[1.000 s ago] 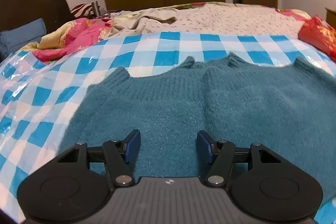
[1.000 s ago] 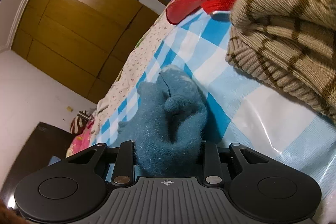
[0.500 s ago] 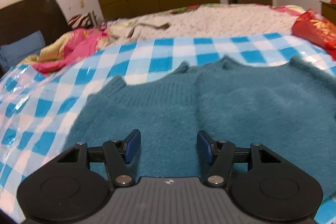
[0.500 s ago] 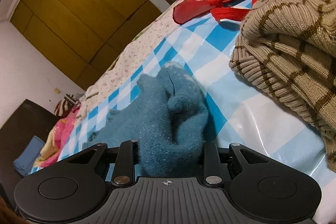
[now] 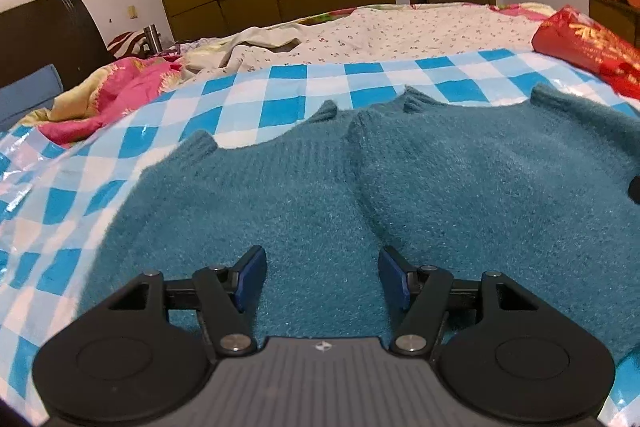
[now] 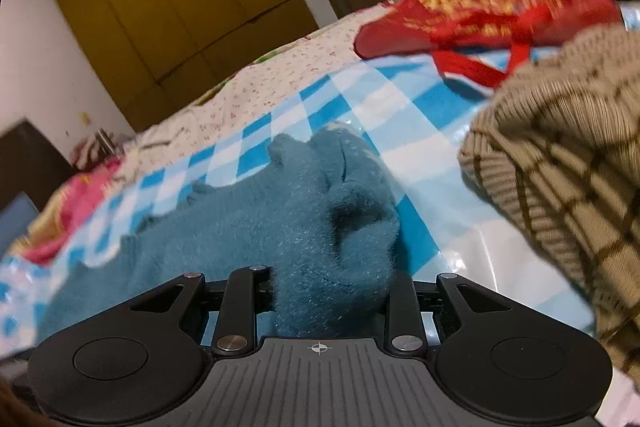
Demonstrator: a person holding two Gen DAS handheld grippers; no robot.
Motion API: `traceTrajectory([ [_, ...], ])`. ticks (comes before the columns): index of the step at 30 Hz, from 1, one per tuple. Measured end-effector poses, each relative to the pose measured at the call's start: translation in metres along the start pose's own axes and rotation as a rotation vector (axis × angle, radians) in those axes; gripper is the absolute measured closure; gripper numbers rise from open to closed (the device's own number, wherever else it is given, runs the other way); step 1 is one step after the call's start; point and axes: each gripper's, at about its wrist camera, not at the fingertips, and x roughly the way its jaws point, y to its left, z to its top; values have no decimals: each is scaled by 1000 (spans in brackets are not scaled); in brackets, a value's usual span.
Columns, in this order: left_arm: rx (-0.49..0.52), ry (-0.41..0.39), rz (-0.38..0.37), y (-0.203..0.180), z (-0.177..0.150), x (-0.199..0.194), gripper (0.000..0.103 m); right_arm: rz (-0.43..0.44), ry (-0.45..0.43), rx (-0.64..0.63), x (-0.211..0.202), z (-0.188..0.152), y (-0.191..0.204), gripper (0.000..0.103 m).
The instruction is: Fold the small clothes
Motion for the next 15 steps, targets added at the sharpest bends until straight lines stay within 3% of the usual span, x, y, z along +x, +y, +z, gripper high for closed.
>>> traceTrajectory([
  [15, -85, -48, -90, 18, -11, -1, 32, -125, -5, -231, -3, 5, 43, 79],
])
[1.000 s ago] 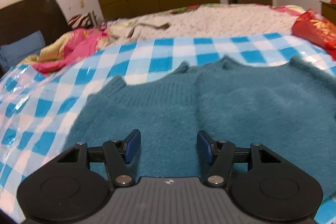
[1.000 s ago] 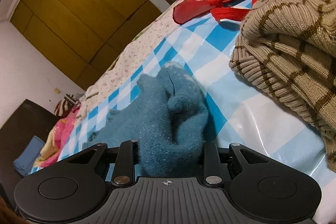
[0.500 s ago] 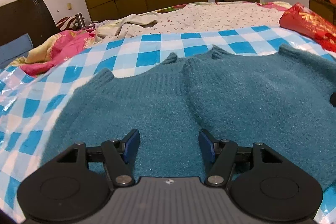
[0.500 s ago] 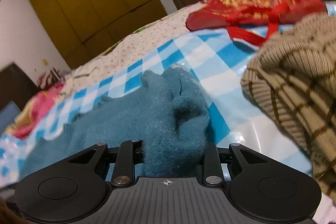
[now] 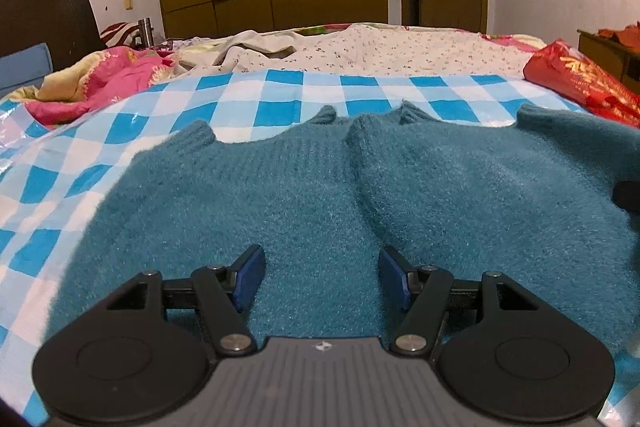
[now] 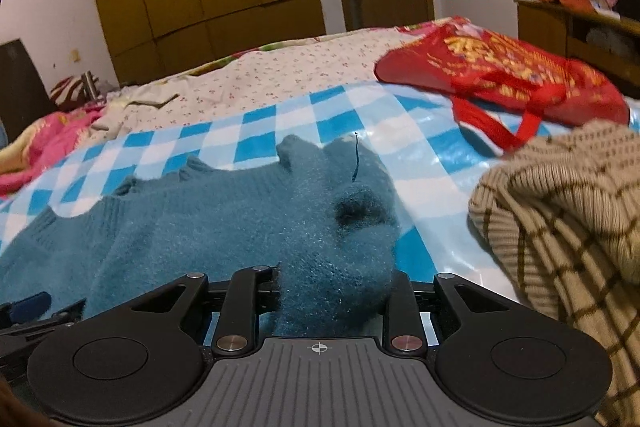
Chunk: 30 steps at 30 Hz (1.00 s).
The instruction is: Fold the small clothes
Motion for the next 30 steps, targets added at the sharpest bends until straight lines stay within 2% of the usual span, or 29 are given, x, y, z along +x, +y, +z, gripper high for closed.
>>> traceTrajectory([
  [10, -56, -42, -47, 11, -8, -3, 32, 12, -65, -146, -19, 25, 43, 82],
  [19, -115, -53, -119, 26, -11, -6, 32, 104, -132, -306, -37, 37, 111, 83],
  [26, -161, -47, -195, 43, -12, -6, 30, 204, -148, -510, -43, 20, 174, 84],
  [30, -200, -44, -239, 51, -12, -7, 30, 235, -110, -573, -36, 5, 191, 84],
])
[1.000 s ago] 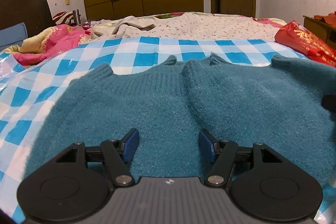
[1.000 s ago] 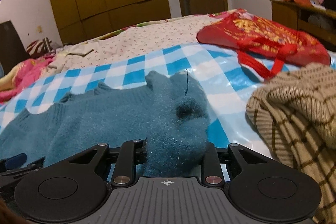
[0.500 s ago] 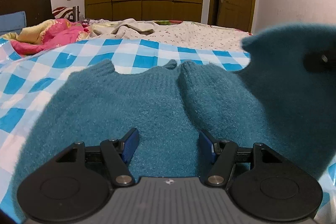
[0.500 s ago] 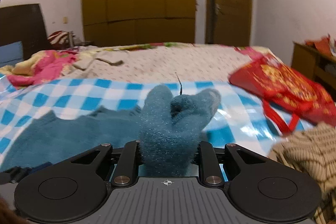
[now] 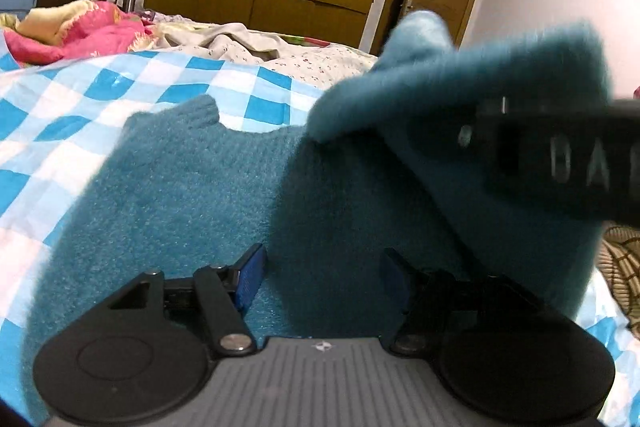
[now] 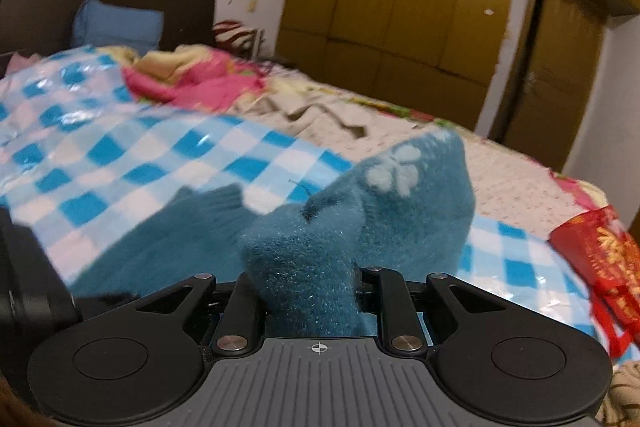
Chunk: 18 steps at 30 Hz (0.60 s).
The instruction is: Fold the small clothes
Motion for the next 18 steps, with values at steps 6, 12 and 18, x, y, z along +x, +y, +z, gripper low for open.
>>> traceTrajectory([
  [6, -63, 0, -37, 10, 5, -4, 31, 53, 13, -46, -9, -5, 6, 84],
  [12, -145, -8, -57, 20, 15, -5, 34, 107, 28, -12, -26, -6, -5, 84],
  [18, -49, -56, -2, 16, 29, -6, 35, 121, 20, -49, -35, -13, -9, 84],
])
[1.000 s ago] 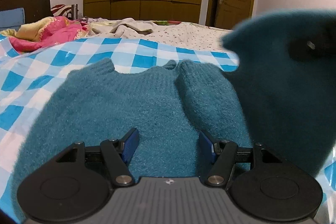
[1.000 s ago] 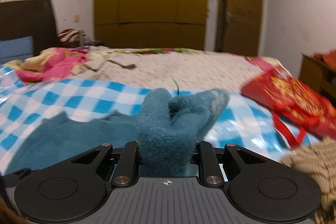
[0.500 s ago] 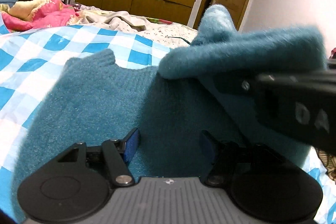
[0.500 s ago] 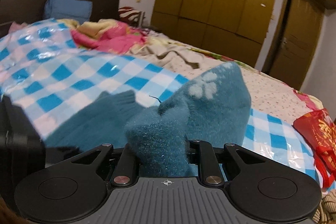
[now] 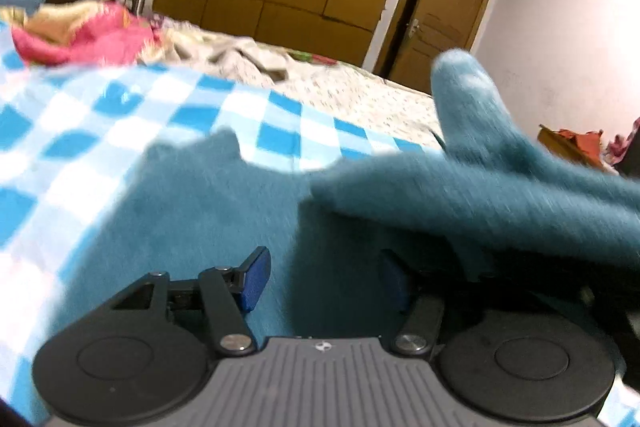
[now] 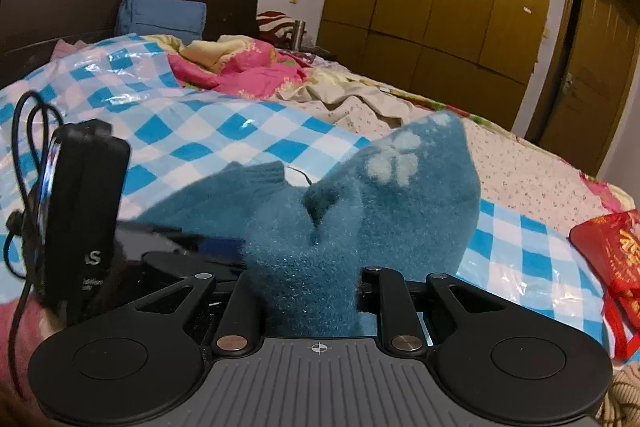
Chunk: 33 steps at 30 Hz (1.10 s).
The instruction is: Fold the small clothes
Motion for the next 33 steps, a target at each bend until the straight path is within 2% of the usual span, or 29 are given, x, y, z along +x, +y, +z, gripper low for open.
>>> traceTrajectory([
  [3, -19, -34, -18, 7, 23, 0, 35, 7, 1, -5, -1, -1, -2, 84],
  [7, 118, -33, -15, -1, 42, 16, 35, 0, -6, -15, 0, 1, -4, 84],
  [10, 142, -70, 2, -1, 46, 13, 33, -4, -8, 4, 5, 7, -8, 84],
  [14, 200, -132, 88, 10, 48, 9, 33, 6, -42, -22, 10, 15, 3, 84],
  [18, 199, -71, 201, 41, 30, 9, 33, 28, -25, -97, 29, 12, 28, 84],
  [20, 199, -67, 258, 56, 22, 0, 34, 53, -4, -130, 40, 5, 41, 84],
  [26, 107, -107, 300, 85, 24, -40, 33, 65, 41, -205, 63, -11, 69, 78],
  [28, 86, -122, 287, 87, 30, -48, 34, 57, 40, -215, 65, -14, 73, 77],
  [33, 90, -122, 167, 66, 37, -60, 33, 27, 26, -264, 59, -22, 81, 77],
])
